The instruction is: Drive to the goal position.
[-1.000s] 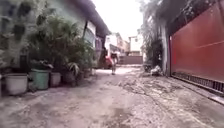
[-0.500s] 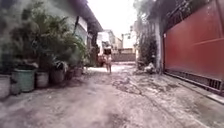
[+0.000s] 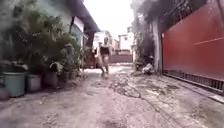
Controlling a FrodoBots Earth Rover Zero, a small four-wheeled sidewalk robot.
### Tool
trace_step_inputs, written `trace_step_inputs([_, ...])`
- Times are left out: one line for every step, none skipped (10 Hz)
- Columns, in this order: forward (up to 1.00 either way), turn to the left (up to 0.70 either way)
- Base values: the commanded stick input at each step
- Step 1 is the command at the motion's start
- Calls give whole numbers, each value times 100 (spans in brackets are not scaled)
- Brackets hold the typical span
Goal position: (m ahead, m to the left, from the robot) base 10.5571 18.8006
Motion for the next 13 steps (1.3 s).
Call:
trace_step_inputs([30,0])
trace_step_inputs([30,0])
trace_step_inputs([30,0])
trace_step_inputs([30,0])
trace_step_inputs([30,0])
trace_step_inputs([30,0])
trace_step_inputs([30,0])
trace_step_inputs([30,0])
trace_step_inputs([30,0])
trace_step_inputs([30,0])
trace_step_inputs([30,0])
trace_step_inputs([30,0])
trace_step_inputs([30,0])
